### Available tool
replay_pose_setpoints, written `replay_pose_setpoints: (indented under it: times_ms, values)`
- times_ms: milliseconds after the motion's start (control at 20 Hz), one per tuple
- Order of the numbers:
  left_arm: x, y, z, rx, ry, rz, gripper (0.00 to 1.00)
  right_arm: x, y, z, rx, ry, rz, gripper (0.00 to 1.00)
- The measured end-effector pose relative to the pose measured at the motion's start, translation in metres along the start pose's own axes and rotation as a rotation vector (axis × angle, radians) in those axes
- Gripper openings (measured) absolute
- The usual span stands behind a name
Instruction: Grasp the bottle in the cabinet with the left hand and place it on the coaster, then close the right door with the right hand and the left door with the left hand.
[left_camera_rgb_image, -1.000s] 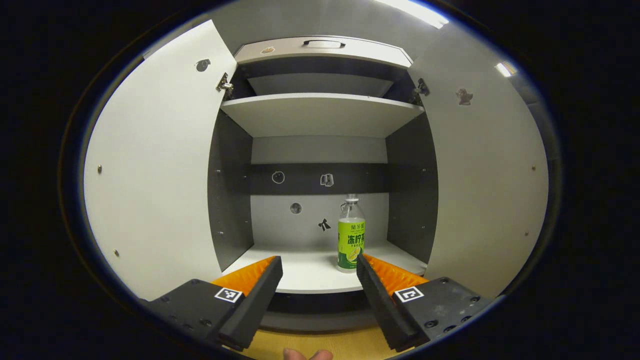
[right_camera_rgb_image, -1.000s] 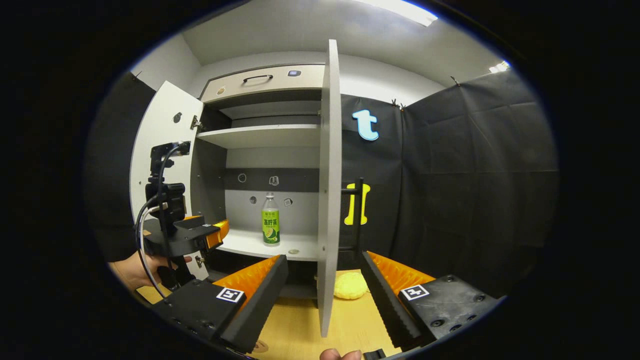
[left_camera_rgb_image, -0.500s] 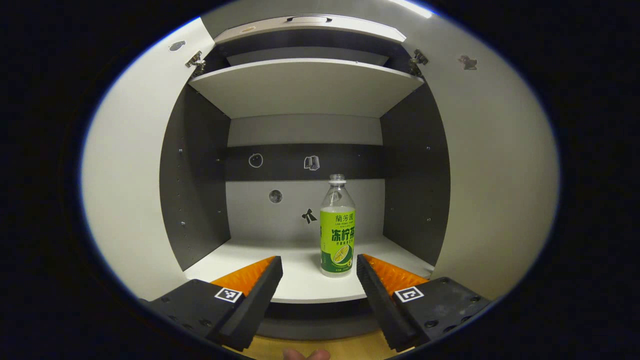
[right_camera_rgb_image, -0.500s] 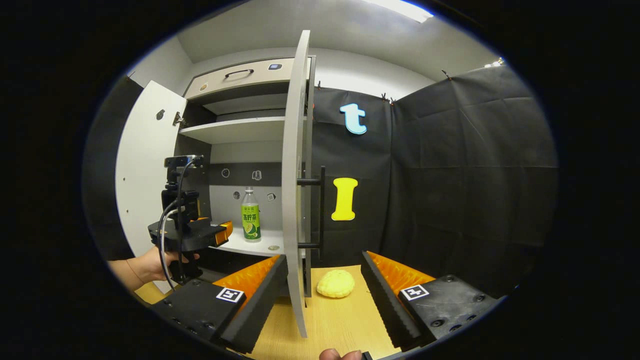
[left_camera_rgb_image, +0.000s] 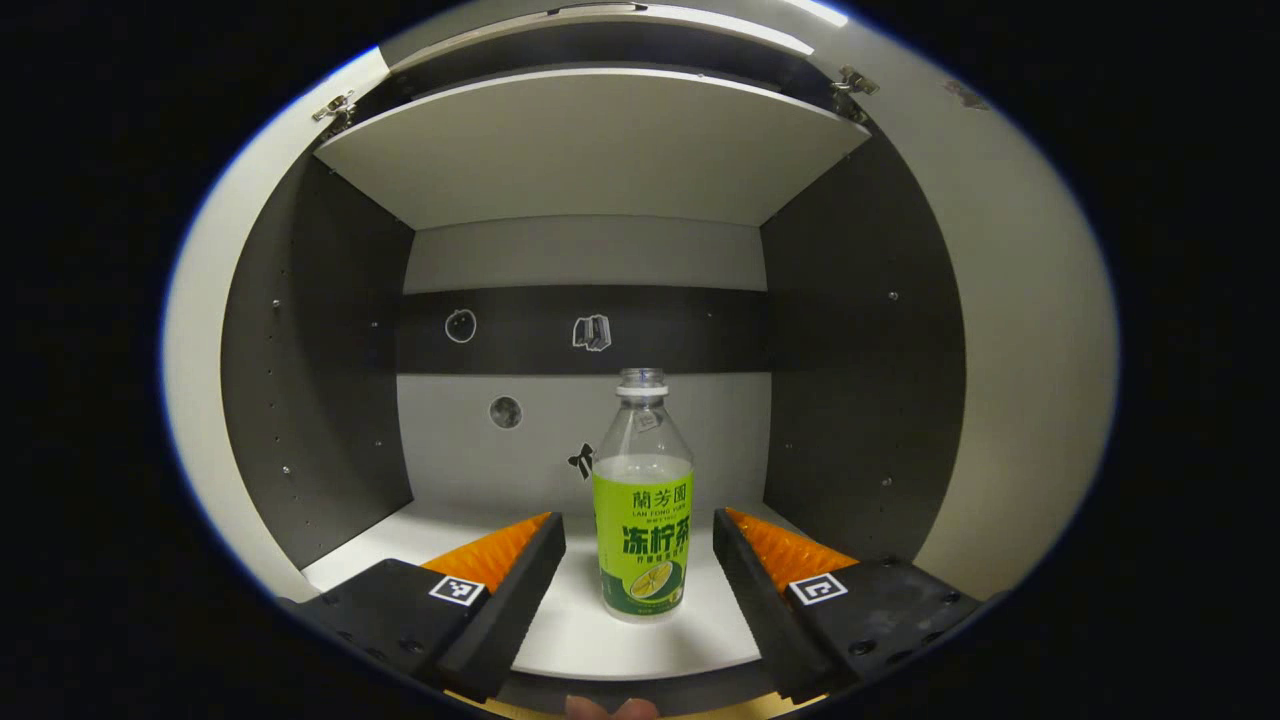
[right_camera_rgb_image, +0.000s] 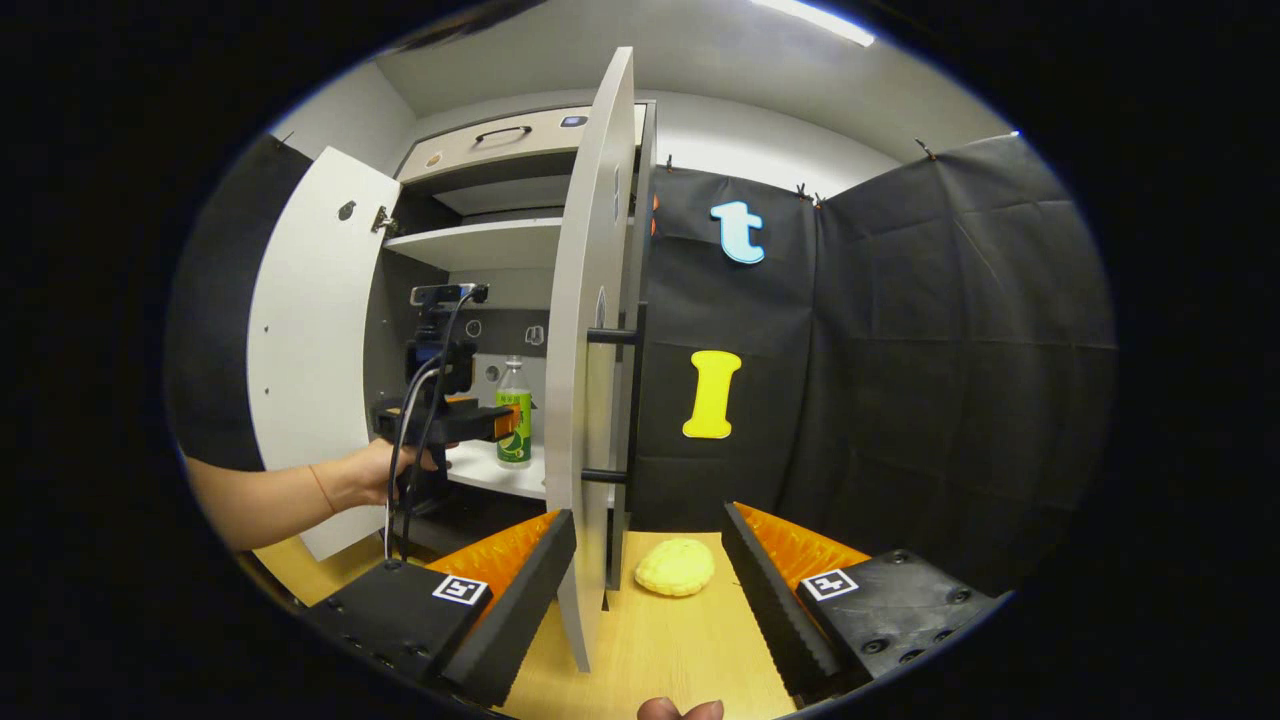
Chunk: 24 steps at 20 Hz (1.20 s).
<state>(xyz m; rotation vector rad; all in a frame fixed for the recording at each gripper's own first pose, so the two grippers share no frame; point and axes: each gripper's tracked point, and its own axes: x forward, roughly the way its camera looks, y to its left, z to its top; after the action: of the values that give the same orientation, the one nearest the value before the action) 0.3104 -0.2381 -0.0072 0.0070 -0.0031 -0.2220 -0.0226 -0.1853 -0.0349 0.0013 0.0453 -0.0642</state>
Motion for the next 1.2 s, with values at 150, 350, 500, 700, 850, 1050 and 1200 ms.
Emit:
replay_pose_setpoints:
  times_ms: [150,350,500,700,850,1050,1200]
  values:
    - [0.020,0.001,0.004,0.016,-0.010,0.015,0.95,0.002,-0.011,-0.006,0.010,0.013,0.011,0.98]
    - [0.039,-0.005,0.007,0.010,-0.012,0.001,0.95,0.000,-0.037,-0.014,0.051,0.028,-0.045,0.98]
    - [0.045,-0.005,0.004,-0.013,0.002,-0.006,0.95,-0.003,-0.049,-0.018,0.061,0.035,-0.080,0.98]
    - [0.040,-0.008,0.008,0.014,0.002,-0.029,0.79,-0.008,-0.053,-0.019,0.071,0.033,-0.098,0.98]
    - [0.023,-0.002,0.020,0.022,-0.020,-0.027,0.78,-0.012,-0.047,-0.017,0.078,0.026,-0.087,0.98]
    - [-0.023,0.008,0.040,0.018,-0.053,-0.040,0.78,-0.020,-0.037,-0.011,0.068,0.002,-0.084,0.98]
    - [-0.070,0.015,0.052,0.021,-0.088,-0.059,0.78,-0.026,-0.026,-0.004,0.052,-0.021,-0.086,0.98]
